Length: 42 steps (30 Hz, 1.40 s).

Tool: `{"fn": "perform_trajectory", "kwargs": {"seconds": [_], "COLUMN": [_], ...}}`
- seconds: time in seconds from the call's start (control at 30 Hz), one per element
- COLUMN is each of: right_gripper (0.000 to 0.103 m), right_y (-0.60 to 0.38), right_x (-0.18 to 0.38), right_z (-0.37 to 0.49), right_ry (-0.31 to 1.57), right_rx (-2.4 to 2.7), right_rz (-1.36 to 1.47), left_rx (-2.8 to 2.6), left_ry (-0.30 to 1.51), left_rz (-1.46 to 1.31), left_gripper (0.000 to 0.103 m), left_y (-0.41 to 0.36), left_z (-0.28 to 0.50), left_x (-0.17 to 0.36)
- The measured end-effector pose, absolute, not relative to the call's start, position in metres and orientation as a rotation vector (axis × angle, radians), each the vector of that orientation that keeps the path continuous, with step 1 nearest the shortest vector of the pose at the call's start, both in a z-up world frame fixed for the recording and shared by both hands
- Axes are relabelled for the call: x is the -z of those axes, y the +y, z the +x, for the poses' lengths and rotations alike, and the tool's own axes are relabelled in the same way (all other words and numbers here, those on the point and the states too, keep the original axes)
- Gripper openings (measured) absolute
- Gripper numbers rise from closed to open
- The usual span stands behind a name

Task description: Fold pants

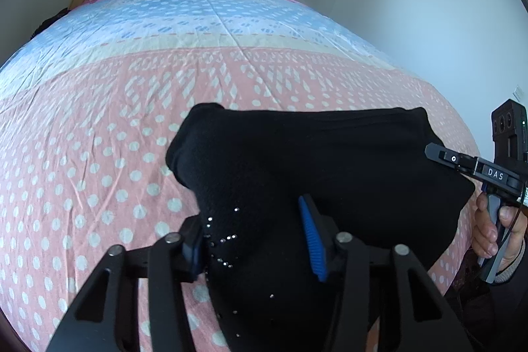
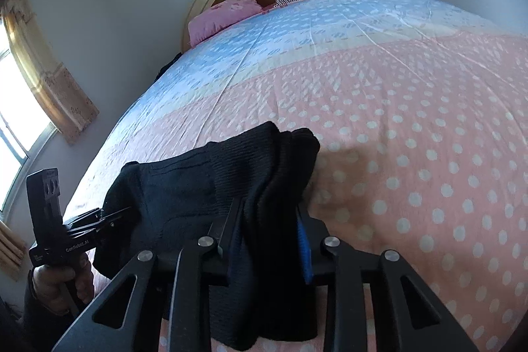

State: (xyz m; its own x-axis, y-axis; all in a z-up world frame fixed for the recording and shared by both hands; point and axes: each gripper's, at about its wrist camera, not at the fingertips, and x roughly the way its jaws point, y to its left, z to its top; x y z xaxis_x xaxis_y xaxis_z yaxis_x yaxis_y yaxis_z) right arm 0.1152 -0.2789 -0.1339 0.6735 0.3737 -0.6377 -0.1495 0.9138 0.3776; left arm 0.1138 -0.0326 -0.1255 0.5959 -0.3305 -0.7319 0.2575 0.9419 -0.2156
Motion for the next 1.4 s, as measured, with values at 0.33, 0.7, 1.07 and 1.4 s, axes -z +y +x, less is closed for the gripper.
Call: {"fn": "perform_trajectory", "kwargs": {"seconds": [0.33, 0.7, 1.07, 1.4], "right_gripper": [0.026, 0.025, 0.025, 0.025], "right_y": [-0.250, -0.174, -0.035, 0.047], "right_x": [0.090, 0.073, 0.073, 0.086], "right_z": [0.108, 0.153, 0.203, 0.228], "right_ry": [0.725, 0.735, 0.761, 0.802], "right_rx": [-0.346, -0.497, -0.719, -0.792], "right_rz": [0.222, 0.142, 0.076, 0.051], "left_rx": [0.329, 0.249, 0.023, -0.119], "left_ry": [0.795, 0.721, 0.722, 0.742], "left_rz": [-0.064, -0.098, -0.079, -0.115], "left_gripper": [0.018, 0.018, 0.018, 0.018], "left_y": [-0.031, 0.027, 0.123, 0.177], "left_z": [0.099, 0.084, 0.068, 0.054], "left_x": [0.104, 0.067, 0.059, 0.075]}}
